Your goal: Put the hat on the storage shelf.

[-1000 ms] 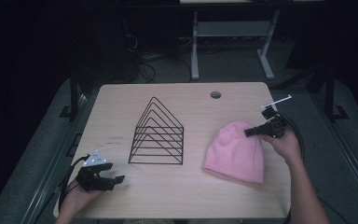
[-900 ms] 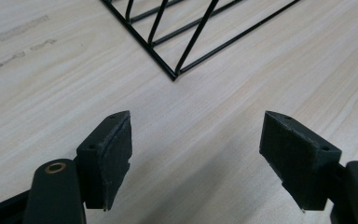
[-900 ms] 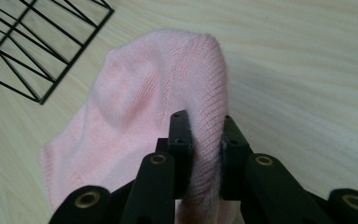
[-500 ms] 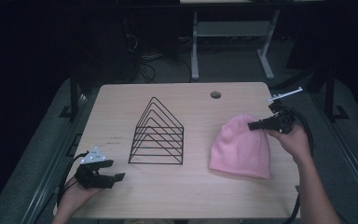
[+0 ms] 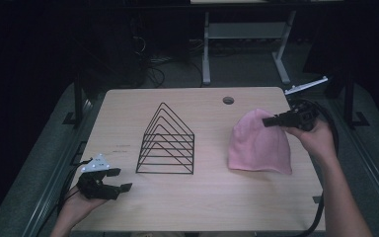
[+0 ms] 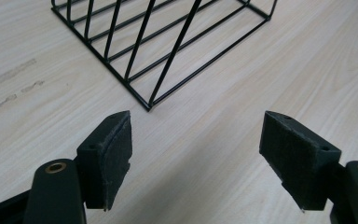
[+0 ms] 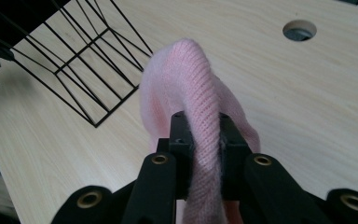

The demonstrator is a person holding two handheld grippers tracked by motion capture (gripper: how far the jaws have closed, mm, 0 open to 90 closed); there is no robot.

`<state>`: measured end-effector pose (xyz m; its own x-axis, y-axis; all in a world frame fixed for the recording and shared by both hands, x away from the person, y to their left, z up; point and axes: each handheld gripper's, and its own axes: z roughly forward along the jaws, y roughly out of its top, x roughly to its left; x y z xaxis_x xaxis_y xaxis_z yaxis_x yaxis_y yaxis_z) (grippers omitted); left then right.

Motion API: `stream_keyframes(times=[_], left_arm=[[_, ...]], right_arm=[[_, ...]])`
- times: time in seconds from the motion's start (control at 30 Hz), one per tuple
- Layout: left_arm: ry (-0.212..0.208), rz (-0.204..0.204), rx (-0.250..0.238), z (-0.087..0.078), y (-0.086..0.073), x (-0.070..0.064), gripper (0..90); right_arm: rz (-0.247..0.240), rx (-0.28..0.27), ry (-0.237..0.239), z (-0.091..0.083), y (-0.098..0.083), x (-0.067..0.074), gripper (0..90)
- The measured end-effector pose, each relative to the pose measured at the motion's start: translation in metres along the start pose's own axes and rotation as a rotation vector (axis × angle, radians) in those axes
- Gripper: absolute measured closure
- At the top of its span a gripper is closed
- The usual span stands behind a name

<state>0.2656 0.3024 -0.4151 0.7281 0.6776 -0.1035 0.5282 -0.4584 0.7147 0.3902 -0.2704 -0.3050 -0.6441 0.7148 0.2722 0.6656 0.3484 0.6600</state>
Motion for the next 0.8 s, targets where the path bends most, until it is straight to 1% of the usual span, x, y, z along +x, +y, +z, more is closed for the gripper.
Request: stream_keyframes(times=[0.13, 0.2, 0.27, 0.37, 0.43, 0.5, 0.63, 0.7, 0.73, 0.77, 0.8], left_arm=[[-0.019, 0.015, -0.01, -0.004, 0.004, -0.001, 25.6], [-0.028, 0.026, -0.005, -0.006, 0.008, -0.002, 25.6], [-0.041, 0.027, -0.013, -0.008, 0.012, -0.005, 25.6], [-0.049, 0.054, -0.021, -0.012, 0.019, -0.008, 25.6], [-0.056, 0.067, -0.027, -0.013, 0.025, -0.01, 25.6], [-0.061, 0.081, -0.027, -0.015, 0.03, -0.013, 25.6], [-0.089, 0.11, -0.029, -0.018, 0.041, -0.019, 25.6], [-0.106, 0.113, -0.034, -0.02, 0.045, -0.02, 25.6], [-0.122, 0.117, -0.044, -0.023, 0.051, -0.021, 25.6], [-0.122, 0.117, -0.044, -0.023, 0.051, -0.021, 25.6], [-0.131, 0.12, -0.046, -0.025, 0.054, -0.021, 25.6]], right_arm=[[-0.034, -0.006, -0.002, -0.007, 0.011, 0.01, 79.5], [-0.048, -0.014, 0.003, -0.009, 0.015, 0.014, 79.5], [-0.063, -0.021, 0.005, -0.013, 0.021, 0.019, 79.5], [-0.077, -0.034, 0.018, -0.019, 0.028, 0.028, 79.5], [-0.1, -0.043, 0.027, -0.022, 0.034, 0.033, 79.5], [-0.108, -0.047, 0.036, -0.024, 0.037, 0.037, 79.4], [-0.128, -0.051, 0.042, -0.028, 0.044, 0.045, 79.4], [-0.141, -0.057, 0.042, -0.03, 0.048, 0.049, 79.4], [-0.153, -0.06, 0.049, -0.032, 0.053, 0.055, 79.4], [-0.153, -0.06, 0.049, -0.032, 0.053, 0.055, 79.4], [-0.159, -0.061, 0.052, -0.033, 0.054, 0.057, 79.4]])
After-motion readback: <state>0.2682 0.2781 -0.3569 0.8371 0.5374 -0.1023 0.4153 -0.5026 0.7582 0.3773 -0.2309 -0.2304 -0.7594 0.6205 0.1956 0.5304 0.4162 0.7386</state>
